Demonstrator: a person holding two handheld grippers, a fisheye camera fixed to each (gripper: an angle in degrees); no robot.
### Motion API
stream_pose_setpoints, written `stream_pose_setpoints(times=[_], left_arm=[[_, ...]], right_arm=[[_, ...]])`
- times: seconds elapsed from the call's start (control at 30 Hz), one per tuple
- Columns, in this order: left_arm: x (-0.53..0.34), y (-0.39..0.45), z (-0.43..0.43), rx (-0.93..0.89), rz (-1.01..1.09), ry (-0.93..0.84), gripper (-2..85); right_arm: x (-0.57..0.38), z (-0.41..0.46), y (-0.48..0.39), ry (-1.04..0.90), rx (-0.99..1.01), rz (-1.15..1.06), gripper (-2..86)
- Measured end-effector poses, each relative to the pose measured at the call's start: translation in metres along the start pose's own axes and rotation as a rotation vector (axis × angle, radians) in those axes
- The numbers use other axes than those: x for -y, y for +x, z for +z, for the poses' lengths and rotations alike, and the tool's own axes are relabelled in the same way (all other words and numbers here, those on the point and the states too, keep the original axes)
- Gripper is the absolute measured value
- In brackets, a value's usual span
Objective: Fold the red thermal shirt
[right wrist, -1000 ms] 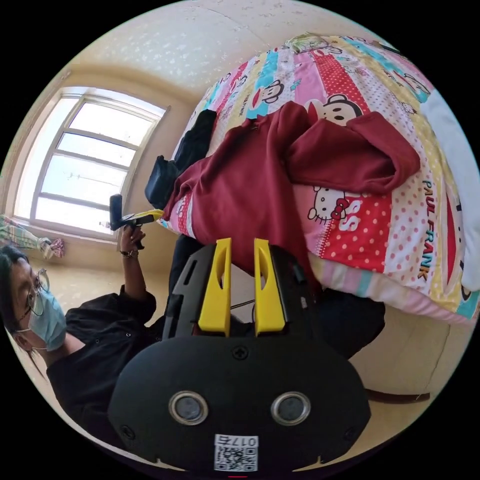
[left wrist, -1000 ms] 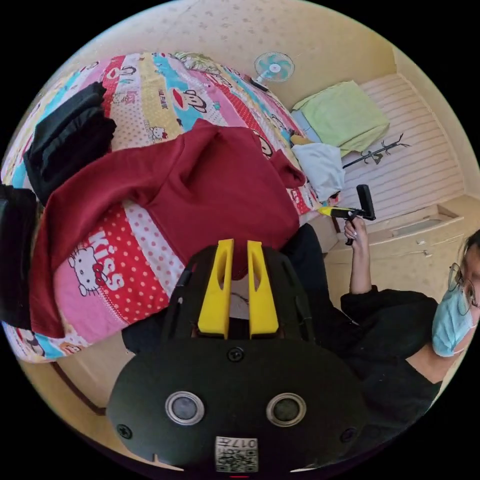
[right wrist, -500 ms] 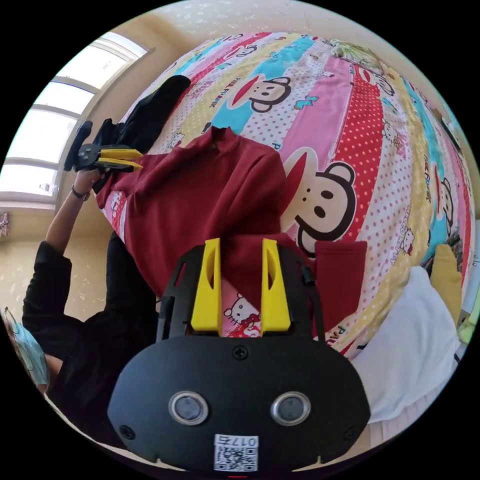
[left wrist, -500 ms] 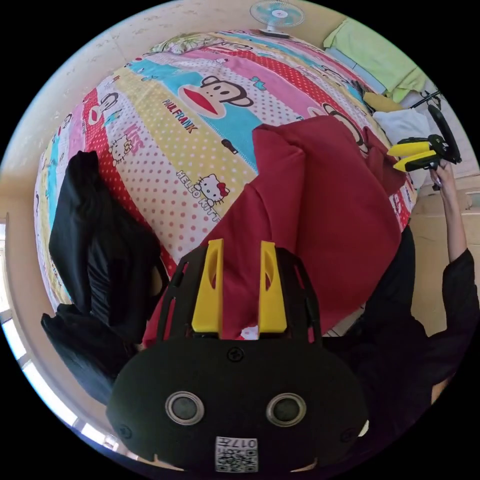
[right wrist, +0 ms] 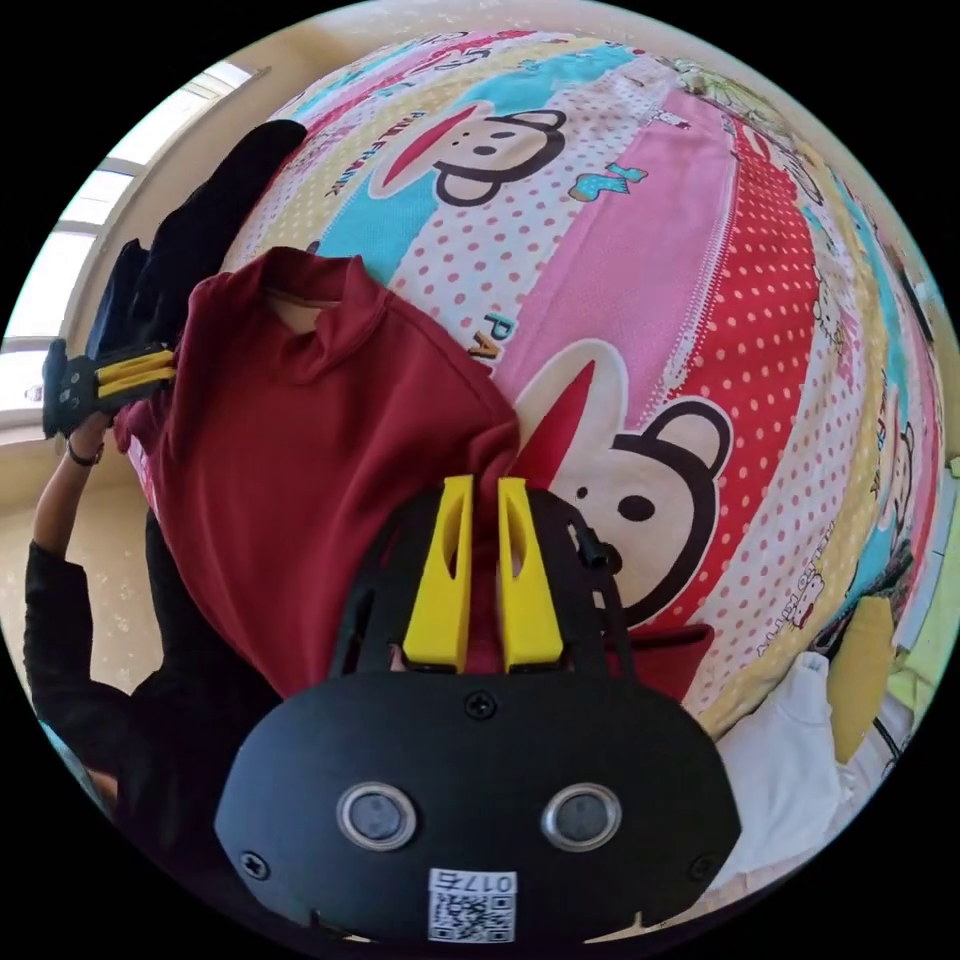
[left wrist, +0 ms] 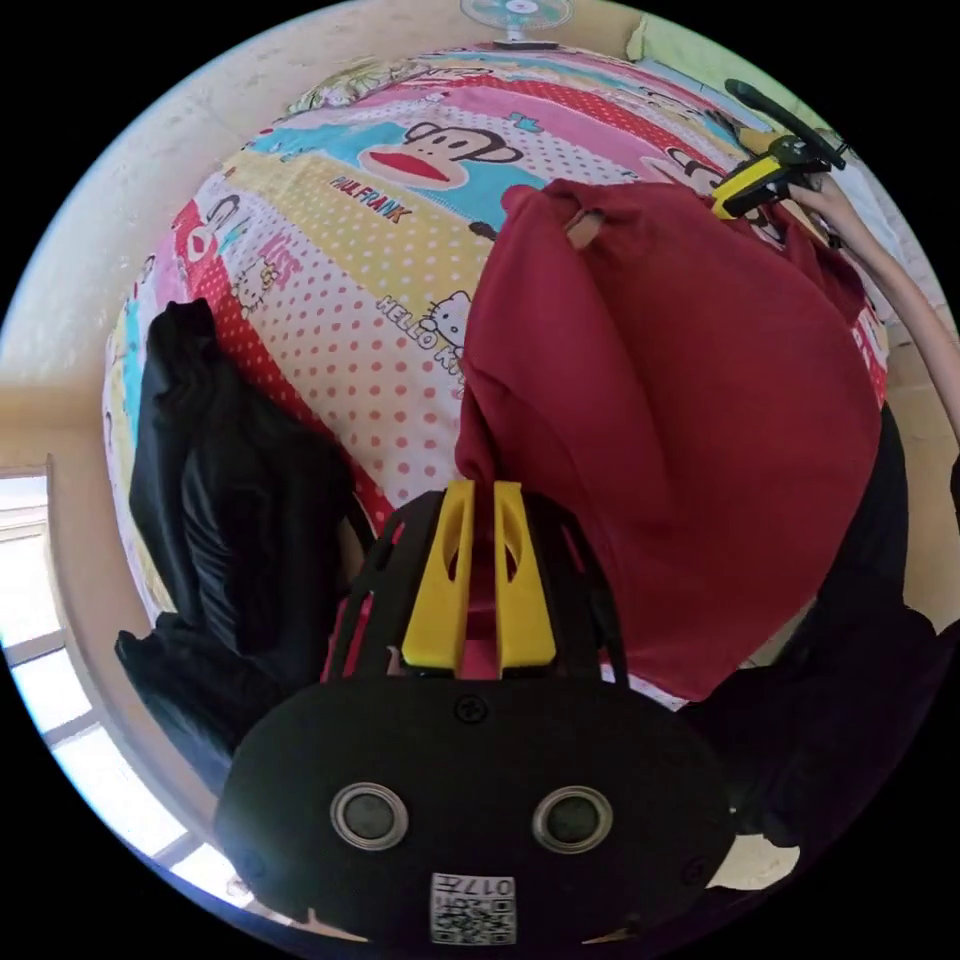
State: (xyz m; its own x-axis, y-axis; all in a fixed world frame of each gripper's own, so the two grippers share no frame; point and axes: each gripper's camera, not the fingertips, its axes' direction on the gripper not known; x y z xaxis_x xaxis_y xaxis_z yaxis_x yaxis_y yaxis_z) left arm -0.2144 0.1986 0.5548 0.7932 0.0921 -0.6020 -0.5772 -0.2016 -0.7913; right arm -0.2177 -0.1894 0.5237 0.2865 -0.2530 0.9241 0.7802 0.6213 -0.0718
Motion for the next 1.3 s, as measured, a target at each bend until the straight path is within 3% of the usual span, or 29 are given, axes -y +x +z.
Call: stream_pose_setpoints(times=[0.07,0.13,0.23,0.37,0.43,0.5,0.6,0.7,0.8,0.93,1.07,1.23,1.3], left_arm=[[-0.012,-0.022,-0.013,-0.093,-0.094,0.043,3.6],[-0.02,-0.055,0.006,-0.308,-0.25,-0.027,3.9],[-0.028,-0.071,0.045,-0.486,-0.298,-0.076,5.2],[-0.046,-0.076,0.035,-0.493,-0.35,-0.016,7.2],[-0.063,-0.065,0.009,-0.371,-0.345,0.004,8.1],[-0.077,-0.049,-0.016,-0.326,-0.337,0.028,9.6],[-0.093,-0.008,-0.049,-0.405,-0.26,0.06,8.7],[-0.091,0.038,-0.06,-0.571,-0.125,0.08,1.5],[-0.071,0.074,-0.046,-0.58,-0.069,0.028,0.2],[-0.037,0.114,0.005,-0.484,-0.012,-0.226,-0.8],[-0.03,0.107,-0.001,-0.465,-0.097,-0.224,-1.0],[-0.028,0.087,0.017,-0.546,-0.199,-0.239,-1.0],[-0.026,0.076,0.024,-0.604,-0.213,-0.257,-1.0]], right_arm=[[-0.002,-0.026,0.006,0.083,0.0,0.062,4.6],[0.001,-0.029,0.02,0.087,0.084,0.131,4.6],[0.012,0.005,0.044,-0.067,0.12,0.192,6.0],[-0.025,-0.028,0.055,0.079,0.196,0.181,9.4],[-0.058,-0.051,0.056,0.126,0.147,0.181,10.8],[-0.095,-0.066,0.062,0.139,0.097,0.228,12.7],[-0.164,-0.07,0.087,0.133,0.106,0.399,16.4],[-0.233,-0.05,0.116,0.218,0.311,0.576,16.7],[-0.28,-0.037,0.123,0.474,0.513,0.618,13.7],[-0.269,-0.058,0.097,0.531,0.283,0.491,12.6],[-0.23,-0.057,0.07,0.377,-0.05,0.339,12.7],[-0.205,-0.007,0.077,0.021,-0.177,0.369,10.0],[-0.215,-0.011,0.079,0.09,-0.145,0.428,7.8]])
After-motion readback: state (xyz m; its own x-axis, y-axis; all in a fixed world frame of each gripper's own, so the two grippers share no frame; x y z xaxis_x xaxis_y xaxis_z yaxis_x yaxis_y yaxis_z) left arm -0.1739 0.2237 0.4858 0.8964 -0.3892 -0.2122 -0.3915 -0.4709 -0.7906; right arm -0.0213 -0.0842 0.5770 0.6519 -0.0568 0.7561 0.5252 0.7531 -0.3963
